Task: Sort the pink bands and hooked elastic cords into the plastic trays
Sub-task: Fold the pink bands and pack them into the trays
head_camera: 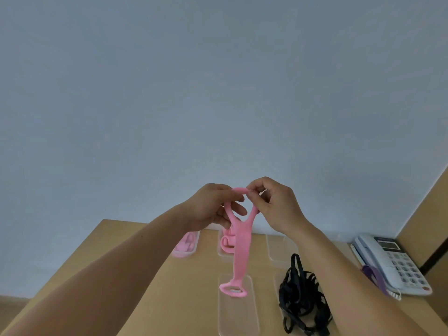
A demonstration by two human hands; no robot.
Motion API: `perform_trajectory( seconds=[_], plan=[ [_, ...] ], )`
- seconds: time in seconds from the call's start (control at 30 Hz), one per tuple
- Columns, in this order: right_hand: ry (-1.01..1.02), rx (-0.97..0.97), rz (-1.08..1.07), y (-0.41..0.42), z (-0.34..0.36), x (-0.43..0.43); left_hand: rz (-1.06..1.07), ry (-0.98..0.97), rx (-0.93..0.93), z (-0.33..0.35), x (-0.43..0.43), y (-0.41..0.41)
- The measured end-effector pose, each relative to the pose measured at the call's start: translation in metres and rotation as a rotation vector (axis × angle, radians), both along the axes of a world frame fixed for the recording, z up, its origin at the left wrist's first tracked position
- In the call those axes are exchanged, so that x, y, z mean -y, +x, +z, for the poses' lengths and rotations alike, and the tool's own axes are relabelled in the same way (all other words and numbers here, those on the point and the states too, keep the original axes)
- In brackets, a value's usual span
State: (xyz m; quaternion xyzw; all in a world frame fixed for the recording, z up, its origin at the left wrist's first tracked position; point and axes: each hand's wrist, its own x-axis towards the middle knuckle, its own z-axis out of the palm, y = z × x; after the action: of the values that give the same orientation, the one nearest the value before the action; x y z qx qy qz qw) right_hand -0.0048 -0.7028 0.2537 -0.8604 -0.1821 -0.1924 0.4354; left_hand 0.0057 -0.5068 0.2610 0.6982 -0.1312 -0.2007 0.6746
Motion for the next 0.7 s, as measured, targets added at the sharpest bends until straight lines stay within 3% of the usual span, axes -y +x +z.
perform_trajectory(
  seconds=[0.13, 0.27, 0.43, 0.7],
  plan=[
    [-0.102, 0.125, -0.011, 0.001, -0.005, -0.001, -0.01, -0.021, -0.121, 0.001, -0.001, 0.002],
    [-0.073, 0.19, -0.011, -0.002, -0.012, -0.003, -0.004, -0.044, -0.11, 0.0, -0.002, 0.005],
    [0.257, -0.09, 0.031, -0.005, -0.009, -0.005, -0.033, -0.052, 0.005, 0.001, -0.004, 0.006],
    [0.217, -0.289, 0.073, 0.002, 0.002, -0.004, 0.027, 0.085, 0.234, -0.002, -0.004, 0.01]
  ],
)
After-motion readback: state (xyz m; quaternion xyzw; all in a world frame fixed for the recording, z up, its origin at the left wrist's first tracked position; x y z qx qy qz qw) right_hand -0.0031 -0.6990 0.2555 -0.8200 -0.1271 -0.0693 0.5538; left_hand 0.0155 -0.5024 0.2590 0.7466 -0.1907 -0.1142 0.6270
